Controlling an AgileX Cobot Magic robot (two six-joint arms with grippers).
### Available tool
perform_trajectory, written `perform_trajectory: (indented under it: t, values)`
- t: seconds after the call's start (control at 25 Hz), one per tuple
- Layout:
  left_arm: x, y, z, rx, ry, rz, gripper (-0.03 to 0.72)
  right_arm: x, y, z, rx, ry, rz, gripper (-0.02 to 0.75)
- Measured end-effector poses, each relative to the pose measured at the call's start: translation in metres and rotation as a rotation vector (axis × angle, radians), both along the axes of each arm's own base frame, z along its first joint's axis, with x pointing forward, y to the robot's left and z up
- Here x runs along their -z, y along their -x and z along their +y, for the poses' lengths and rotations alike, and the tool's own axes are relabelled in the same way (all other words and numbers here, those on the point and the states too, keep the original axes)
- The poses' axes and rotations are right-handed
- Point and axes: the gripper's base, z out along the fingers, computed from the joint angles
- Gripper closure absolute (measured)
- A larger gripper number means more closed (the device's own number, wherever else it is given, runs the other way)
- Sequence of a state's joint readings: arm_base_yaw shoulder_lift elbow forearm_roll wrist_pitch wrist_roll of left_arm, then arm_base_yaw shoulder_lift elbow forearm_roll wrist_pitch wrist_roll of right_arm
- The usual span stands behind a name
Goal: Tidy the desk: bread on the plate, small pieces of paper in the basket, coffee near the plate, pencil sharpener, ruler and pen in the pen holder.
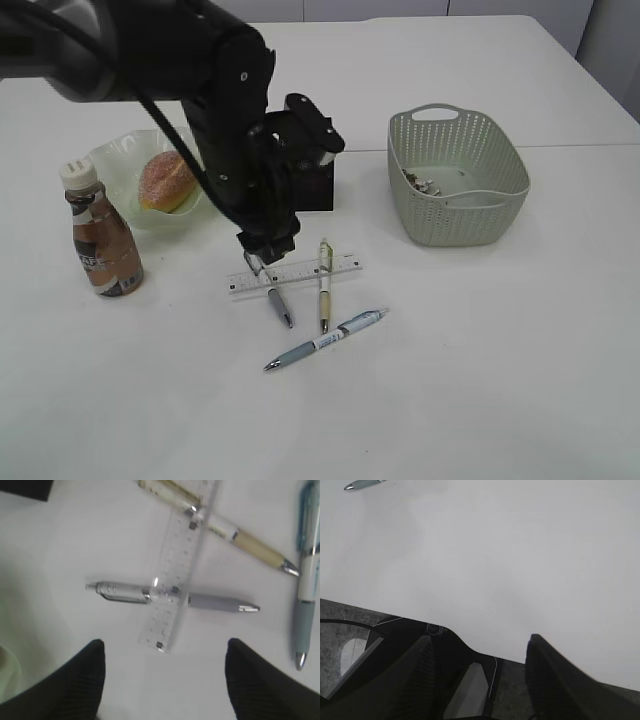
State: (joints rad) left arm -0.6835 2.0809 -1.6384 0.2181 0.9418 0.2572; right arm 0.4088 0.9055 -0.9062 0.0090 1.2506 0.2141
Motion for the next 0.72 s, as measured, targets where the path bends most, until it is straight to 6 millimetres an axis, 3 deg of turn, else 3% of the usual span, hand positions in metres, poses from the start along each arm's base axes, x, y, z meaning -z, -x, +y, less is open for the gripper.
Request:
perform_trajectory:
  t: [0.2, 0.48, 0.72]
  values:
    - [-0.002, -0.016, -0.018, 0.06, 0.036, 0.0, 0.148, 0.0, -0.001, -0.002, 0.002, 0.026, -0.012, 0.283]
    - [0.032, -0.017, -0.028, 0.18, 0.006, 0.1, 0.148, 0.0, -0.001, -0.003, 0.004, 0.039, -0.018, 0.283]
    - [0.047, -0.021, -0.029, 0.217, -0.01, 0.106, 0.148, 0.0, -0.001, -0.003, 0.005, 0.038, -0.017, 0.283]
